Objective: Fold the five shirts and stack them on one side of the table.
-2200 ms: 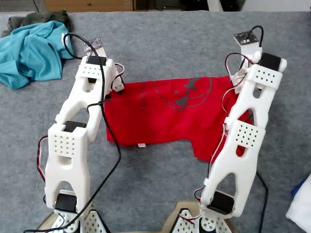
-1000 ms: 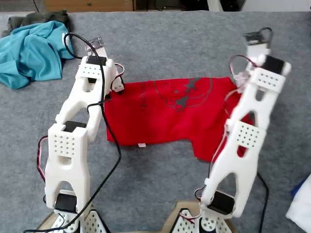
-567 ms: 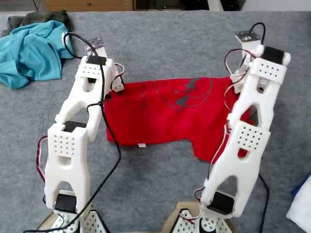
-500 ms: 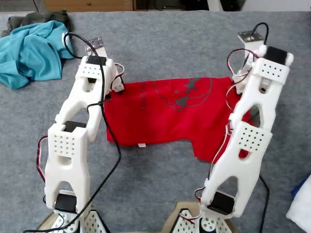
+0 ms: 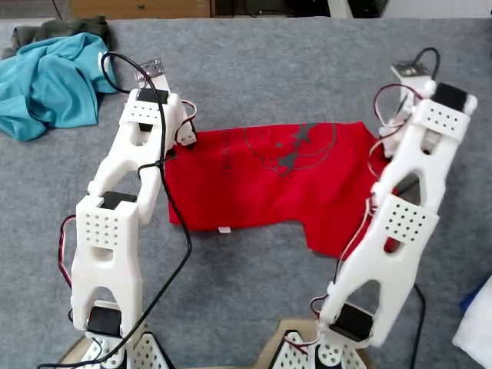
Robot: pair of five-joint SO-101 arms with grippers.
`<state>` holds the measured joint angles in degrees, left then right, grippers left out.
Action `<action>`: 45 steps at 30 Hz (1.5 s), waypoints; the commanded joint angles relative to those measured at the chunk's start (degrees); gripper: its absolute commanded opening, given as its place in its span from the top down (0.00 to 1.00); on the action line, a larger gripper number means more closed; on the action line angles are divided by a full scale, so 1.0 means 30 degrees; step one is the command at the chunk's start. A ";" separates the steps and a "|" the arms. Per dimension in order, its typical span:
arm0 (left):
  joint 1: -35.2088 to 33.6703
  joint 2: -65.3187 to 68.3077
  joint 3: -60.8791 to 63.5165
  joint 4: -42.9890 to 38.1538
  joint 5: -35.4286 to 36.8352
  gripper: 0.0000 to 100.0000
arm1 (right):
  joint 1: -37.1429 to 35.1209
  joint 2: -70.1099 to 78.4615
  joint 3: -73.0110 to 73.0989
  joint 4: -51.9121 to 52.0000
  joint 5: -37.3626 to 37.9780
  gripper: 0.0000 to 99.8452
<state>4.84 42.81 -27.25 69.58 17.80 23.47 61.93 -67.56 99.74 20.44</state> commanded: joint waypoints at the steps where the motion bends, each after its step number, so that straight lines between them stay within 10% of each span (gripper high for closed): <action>1: -0.0059 0.0015 -0.0557 0.0117 -0.0117 0.86 | 0.0161 0.0454 -0.0249 -0.0791 -0.0059 0.99; 31: -0.0059 0.0015 -0.0527 0.0205 -0.0117 0.86 | 0.1451 0.2535 -0.4205 -0.4249 -0.0176 0.99; 45: -0.0059 0.0015 -0.0527 0.0205 -0.0117 0.86 | -0.4821 0.2711 -0.9158 -0.0469 -0.0205 0.99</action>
<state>4.84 42.81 -27.25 69.58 17.80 12.48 70.37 -92.26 97.98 20.44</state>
